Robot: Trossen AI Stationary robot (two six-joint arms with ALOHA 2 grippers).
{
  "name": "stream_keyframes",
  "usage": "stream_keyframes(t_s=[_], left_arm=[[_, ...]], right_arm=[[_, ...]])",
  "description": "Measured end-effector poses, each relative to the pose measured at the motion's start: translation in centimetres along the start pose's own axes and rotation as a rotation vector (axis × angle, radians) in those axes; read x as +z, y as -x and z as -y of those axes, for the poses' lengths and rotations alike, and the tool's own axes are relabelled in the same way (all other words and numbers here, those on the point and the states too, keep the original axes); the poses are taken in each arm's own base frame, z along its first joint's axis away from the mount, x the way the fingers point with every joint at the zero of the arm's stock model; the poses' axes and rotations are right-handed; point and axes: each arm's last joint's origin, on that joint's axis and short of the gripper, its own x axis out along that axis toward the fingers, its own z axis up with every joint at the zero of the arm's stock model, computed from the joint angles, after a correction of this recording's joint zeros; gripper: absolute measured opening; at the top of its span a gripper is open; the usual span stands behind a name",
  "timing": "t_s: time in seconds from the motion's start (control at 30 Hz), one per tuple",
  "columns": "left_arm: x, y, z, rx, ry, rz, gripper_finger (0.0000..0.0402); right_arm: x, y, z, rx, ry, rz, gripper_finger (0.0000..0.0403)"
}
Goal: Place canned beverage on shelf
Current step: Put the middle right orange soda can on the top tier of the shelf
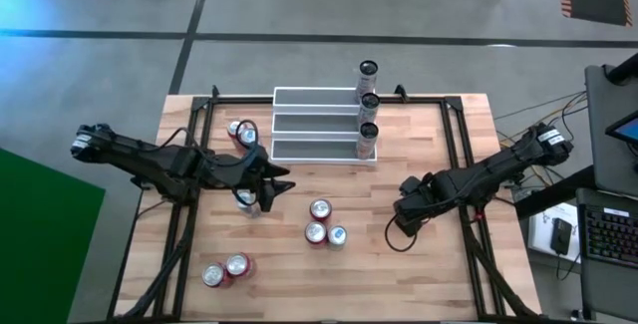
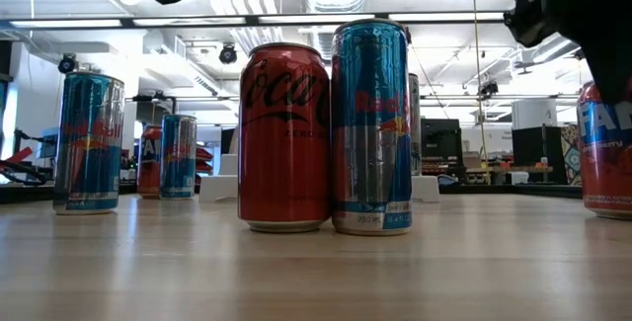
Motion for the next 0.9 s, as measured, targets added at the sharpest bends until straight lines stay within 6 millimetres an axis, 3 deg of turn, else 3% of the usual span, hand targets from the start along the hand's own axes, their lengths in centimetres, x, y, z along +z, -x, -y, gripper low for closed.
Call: stream_keyframes(t_s=[0.13,0.23,0.53,0.7,0.9], left_arm=[[0.0,0.0,0.0,0.007,-0.004,0.006,0.0215],[0.1,0.0,-0.1,0.022,-0.022,0.019,0.0215],[0.7,0.1,-0.7,0.046,-0.067,0.038,0.0215],[1.4,0.6,-1.3,0.059,-0.109,0.063,0.0215],[2.1,1.9,-2.5,0.093,-0.136,0.076,0.0215]], right_arm=[[0.0,0.4,-0.2,0.009,0.032,0.002,0.0279],[0.4,1.8,-0.6,0.048,0.067,0.000,0.0279],[2.3,9.4,-1.8,0.134,0.158,0.052,0.0279],[4.5,12.3,-4.4,0.204,0.302,0.118,0.0279],[7.9,13.0,-7.7,0.139,0.481,0.104,0.0279]])
